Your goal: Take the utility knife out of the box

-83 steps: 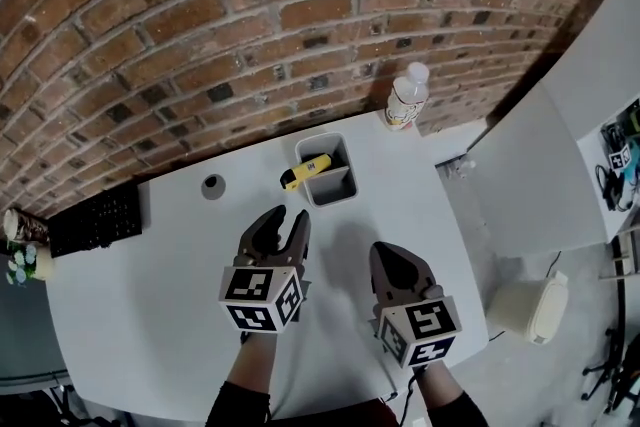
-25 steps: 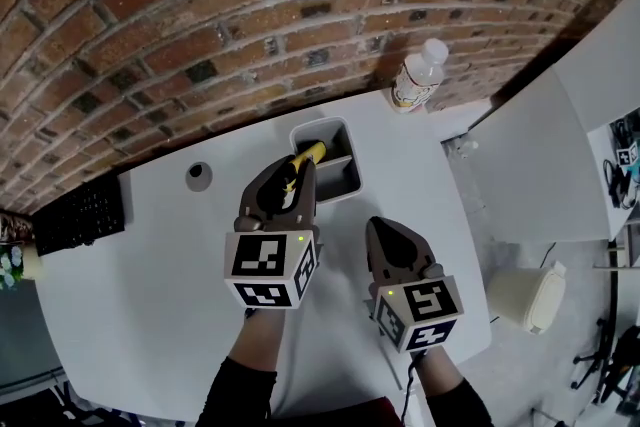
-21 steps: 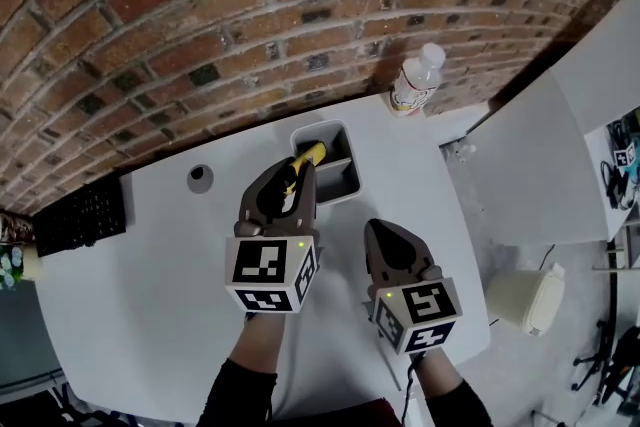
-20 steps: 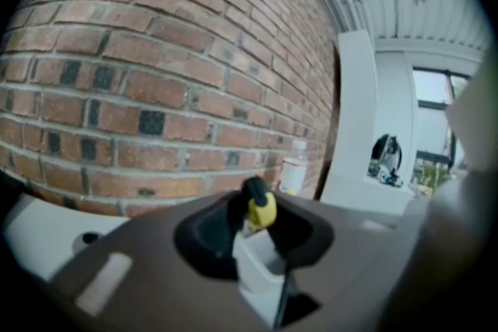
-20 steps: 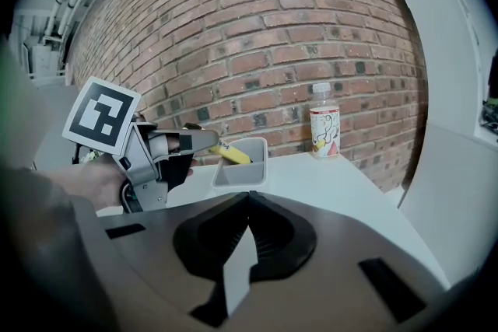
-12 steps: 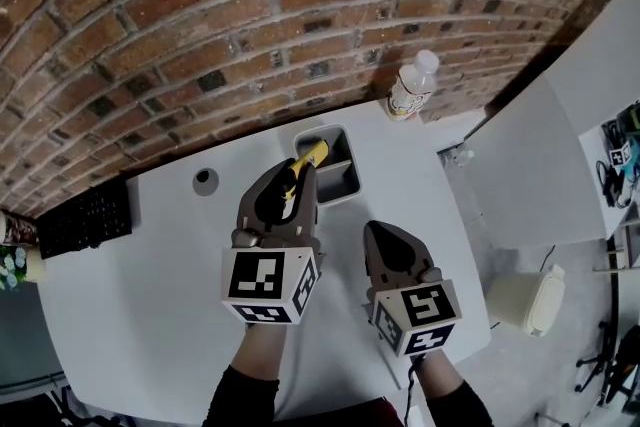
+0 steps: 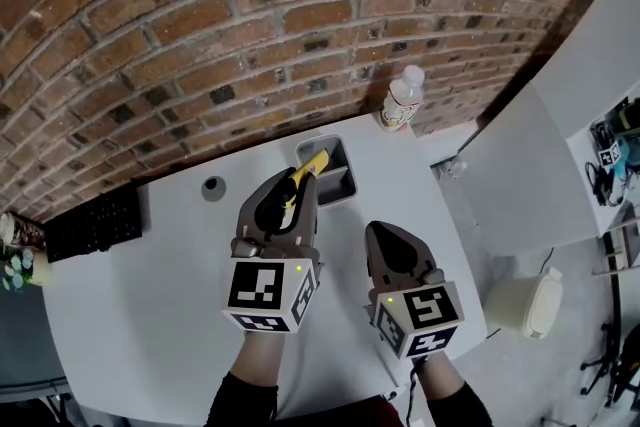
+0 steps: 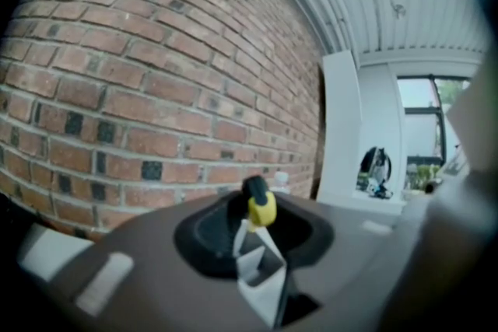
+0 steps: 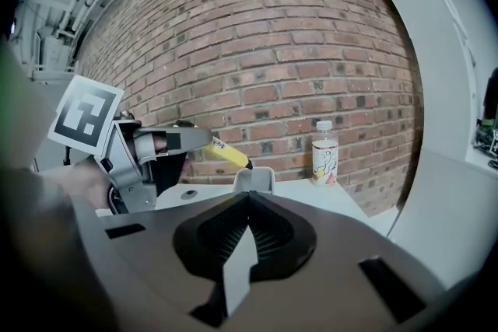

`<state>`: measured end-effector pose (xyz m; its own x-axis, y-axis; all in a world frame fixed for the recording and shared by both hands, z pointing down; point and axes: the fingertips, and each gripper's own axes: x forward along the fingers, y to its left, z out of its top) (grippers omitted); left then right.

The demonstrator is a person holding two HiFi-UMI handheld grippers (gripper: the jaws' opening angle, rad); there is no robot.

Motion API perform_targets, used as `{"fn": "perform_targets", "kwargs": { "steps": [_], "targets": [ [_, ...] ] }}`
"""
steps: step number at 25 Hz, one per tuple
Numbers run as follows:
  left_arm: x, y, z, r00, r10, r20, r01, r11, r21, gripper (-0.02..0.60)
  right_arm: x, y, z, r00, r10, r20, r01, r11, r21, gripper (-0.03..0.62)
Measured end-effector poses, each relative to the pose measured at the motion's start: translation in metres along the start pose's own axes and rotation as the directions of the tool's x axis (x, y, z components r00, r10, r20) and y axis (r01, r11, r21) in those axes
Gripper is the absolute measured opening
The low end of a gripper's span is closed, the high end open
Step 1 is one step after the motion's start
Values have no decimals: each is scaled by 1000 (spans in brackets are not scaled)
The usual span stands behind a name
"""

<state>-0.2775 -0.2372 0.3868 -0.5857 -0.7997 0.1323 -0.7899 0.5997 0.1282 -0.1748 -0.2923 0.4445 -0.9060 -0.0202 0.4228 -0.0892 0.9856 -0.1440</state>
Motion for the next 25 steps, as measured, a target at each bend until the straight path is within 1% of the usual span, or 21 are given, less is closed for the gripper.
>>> {"fn": "perform_targets", "kwargs": {
  "steps": [16, 25],
  "targets": [
    [-60, -21, 27, 999, -11, 32, 10, 999, 38, 84, -50, 21, 29, 996, -12, 92, 16, 999, -40, 8],
    [-94, -31, 38, 999, -11, 38, 9, 998, 62, 84, -77, 36, 34, 994, -6, 109, 11, 999, -41, 8]
  ]
}}
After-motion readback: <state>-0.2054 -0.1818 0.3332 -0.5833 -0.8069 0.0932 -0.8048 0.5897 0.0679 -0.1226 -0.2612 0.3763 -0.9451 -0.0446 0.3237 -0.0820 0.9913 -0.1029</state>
